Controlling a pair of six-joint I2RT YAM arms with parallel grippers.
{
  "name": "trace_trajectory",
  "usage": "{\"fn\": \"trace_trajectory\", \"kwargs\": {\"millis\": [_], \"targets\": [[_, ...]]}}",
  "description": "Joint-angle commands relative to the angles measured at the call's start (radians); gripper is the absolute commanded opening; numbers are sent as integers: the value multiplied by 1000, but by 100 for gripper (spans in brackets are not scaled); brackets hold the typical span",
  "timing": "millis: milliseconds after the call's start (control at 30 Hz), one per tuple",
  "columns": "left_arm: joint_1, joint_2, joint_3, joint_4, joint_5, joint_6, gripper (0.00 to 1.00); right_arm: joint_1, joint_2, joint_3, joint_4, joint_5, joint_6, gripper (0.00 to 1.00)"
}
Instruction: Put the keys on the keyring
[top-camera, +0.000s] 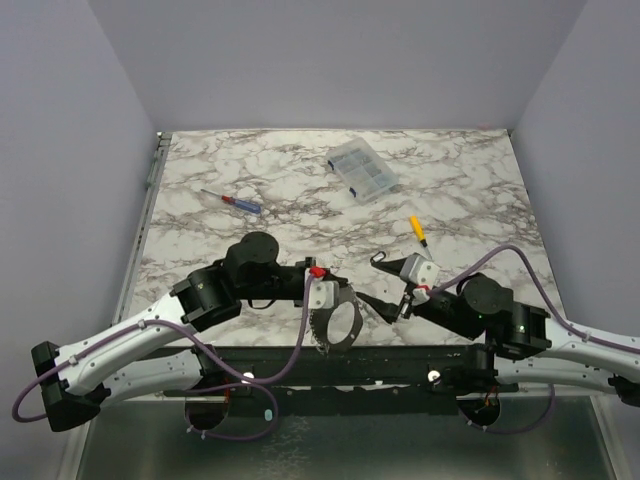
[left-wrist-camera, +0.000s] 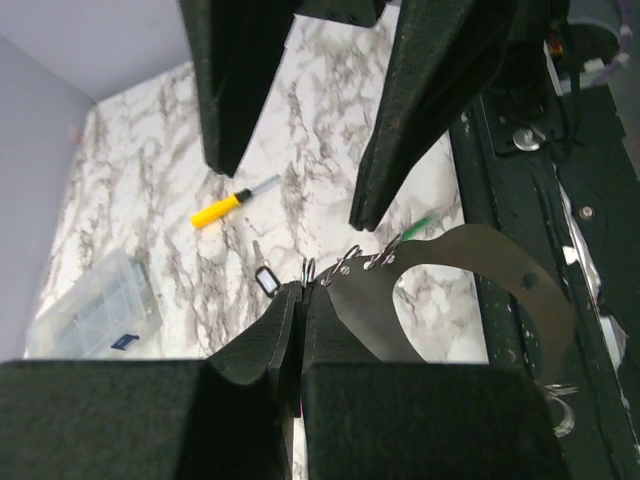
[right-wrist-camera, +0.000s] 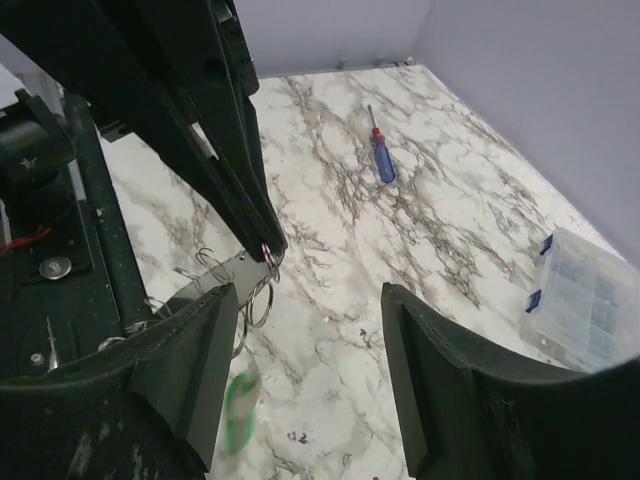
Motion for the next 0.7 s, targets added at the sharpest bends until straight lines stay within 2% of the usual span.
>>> {"fn": "trace_trajectory", "kwargs": {"millis": [0, 100, 267, 433, 667], "targets": [[0, -72, -52, 227, -37, -67, 0, 3, -71, -49, 70, 17, 39, 67], [0, -122, -133, 359, -49, -112, 0, 2, -106, -72, 102, -2, 40, 66], [0, -209, -279, 584, -59, -162, 0, 2, -137, -129, 250, -58, 36, 54], [0, -244, -349, 679, -51, -175, 0, 2, -115, -138, 308, -77, 10, 44], [0, -261, -398, 786, -30, -227, 0, 2, -44, -125, 324, -96, -41, 42]]}}
